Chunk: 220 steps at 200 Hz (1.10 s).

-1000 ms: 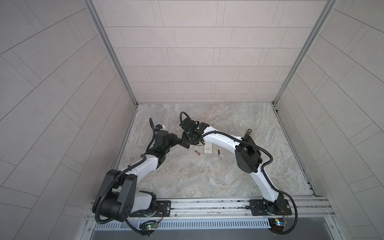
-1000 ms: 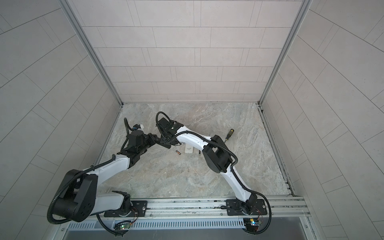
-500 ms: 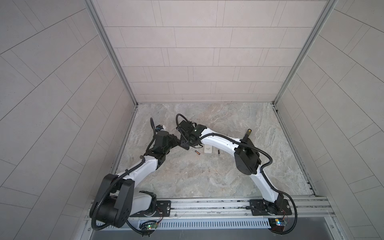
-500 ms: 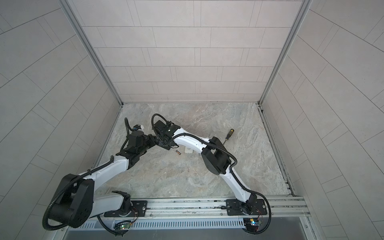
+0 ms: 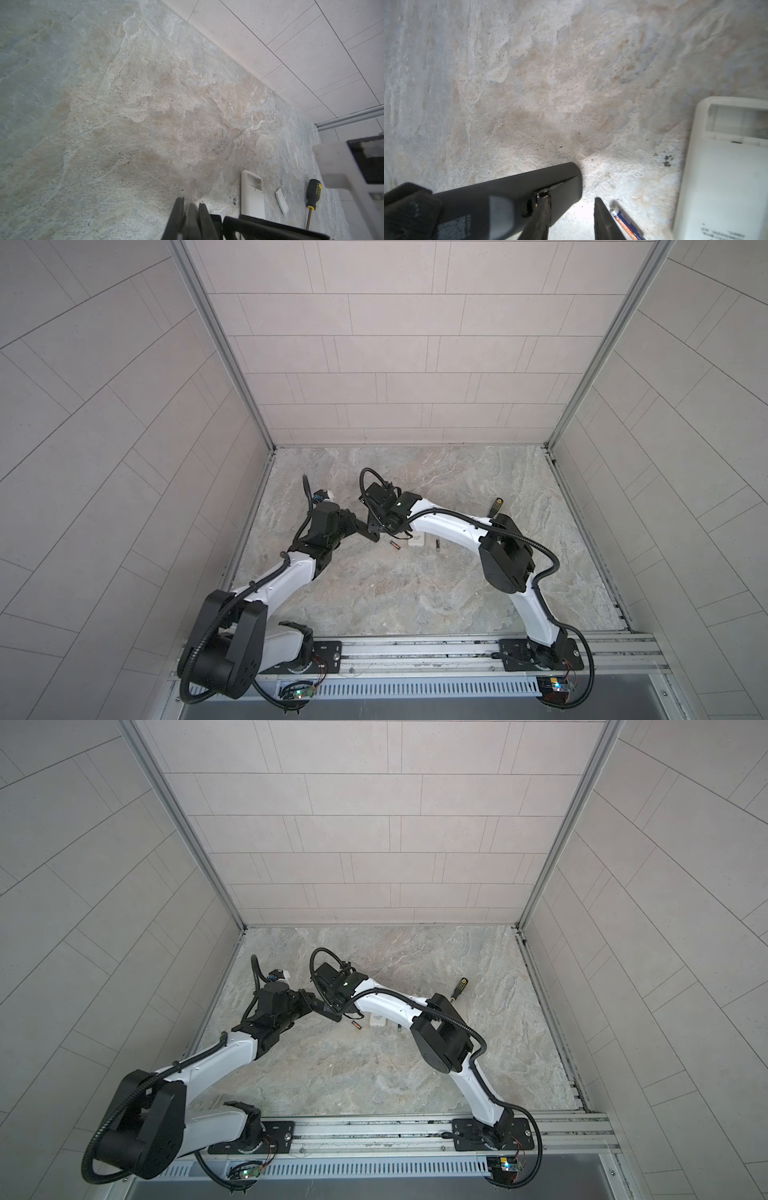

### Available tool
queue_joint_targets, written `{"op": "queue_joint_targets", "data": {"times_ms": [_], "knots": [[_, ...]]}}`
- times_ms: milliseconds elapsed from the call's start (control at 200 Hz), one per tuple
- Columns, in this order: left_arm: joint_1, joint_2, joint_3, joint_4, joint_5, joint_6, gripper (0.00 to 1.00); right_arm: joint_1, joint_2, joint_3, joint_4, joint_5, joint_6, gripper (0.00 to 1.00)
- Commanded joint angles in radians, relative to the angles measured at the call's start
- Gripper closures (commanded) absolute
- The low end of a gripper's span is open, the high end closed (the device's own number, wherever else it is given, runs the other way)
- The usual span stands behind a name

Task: Unload the batteries from the remote control
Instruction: 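Lower the black remote onto the table with the right gripper while left draws back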

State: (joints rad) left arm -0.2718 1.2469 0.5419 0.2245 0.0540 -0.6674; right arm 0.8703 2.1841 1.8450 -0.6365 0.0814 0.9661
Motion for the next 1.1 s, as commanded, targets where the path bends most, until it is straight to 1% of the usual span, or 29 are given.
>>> {"op": "queue_joint_targets", "data": {"times_ms": [0,100,240,335,425,545,690,781,881,956,1021,1096], "knots": [[0.005,-0.014,0.011,-0.084,-0.068,0.042,1.00,-0.021,-0.016,-0.064,-0.077,0.080,0.012,0.63],[0.005,-0.015,0.010,-0.079,-0.076,0.041,1.00,-0.025,-0.046,-0.080,-0.069,0.092,0.002,0.62],[0.006,-0.020,0.006,-0.065,-0.087,0.042,1.00,-0.030,-0.079,-0.112,-0.020,0.069,-0.012,0.60],[0.012,-0.038,0.000,-0.067,-0.101,0.042,1.00,-0.033,-0.115,-0.131,0.013,0.075,-0.036,0.56],[0.031,-0.054,0.002,-0.071,-0.088,0.045,1.00,-0.041,-0.151,-0.148,0.057,0.069,-0.077,0.51],[0.061,-0.074,0.021,-0.087,-0.061,0.050,1.00,-0.074,-0.211,-0.179,0.100,0.051,-0.117,0.48],[0.104,-0.062,0.090,-0.114,0.035,0.057,1.00,-0.155,-0.297,-0.211,0.071,0.038,-0.180,0.48],[0.107,-0.044,0.140,-0.117,0.109,0.056,1.00,-0.223,-0.344,-0.238,0.027,0.033,-0.212,0.47],[0.105,-0.003,0.169,-0.051,0.251,0.004,1.00,-0.306,-0.402,-0.301,-0.007,0.023,-0.237,0.47],[0.095,0.024,0.204,-0.059,0.333,-0.035,1.00,-0.348,-0.460,-0.360,-0.013,0.037,-0.263,0.47],[0.068,0.031,0.219,-0.072,0.344,-0.044,1.00,-0.379,-0.504,-0.403,-0.021,0.040,-0.281,0.47],[0.015,0.031,0.216,-0.071,0.314,-0.051,1.00,-0.407,-0.538,-0.439,-0.038,0.036,-0.307,0.47]]}}
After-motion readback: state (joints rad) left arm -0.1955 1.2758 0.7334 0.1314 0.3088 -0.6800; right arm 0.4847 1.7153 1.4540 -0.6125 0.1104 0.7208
